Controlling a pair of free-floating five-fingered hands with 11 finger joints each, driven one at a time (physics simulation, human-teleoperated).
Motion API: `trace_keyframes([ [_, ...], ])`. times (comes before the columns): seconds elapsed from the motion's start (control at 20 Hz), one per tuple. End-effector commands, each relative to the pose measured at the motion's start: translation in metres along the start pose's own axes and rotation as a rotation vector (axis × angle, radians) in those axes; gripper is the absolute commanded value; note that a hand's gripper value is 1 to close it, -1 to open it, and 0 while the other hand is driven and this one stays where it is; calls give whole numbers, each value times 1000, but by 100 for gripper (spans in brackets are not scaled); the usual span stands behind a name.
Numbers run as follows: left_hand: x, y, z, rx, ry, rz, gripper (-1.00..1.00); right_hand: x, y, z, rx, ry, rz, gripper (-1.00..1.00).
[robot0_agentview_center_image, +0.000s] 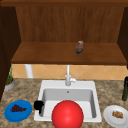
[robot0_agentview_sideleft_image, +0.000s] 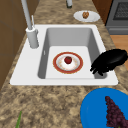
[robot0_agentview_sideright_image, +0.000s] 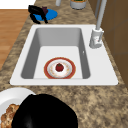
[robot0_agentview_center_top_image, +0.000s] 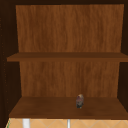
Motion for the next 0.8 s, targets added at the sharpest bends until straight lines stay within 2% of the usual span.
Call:
trace_keyframes([
  [0.0,0,0,0,0,0,0,0,18,-13,24,-14,-7,34,100],
  [0.25,0,0,0,0,0,0,0,43,-24,53,-13,21,51,100],
  [0.5,0,0,0,0,0,0,0,68,-36,77,-12,11,62,100],
  [0.75,0,0,0,0,0,0,0,93,-40,102,-13,10,46,100],
])
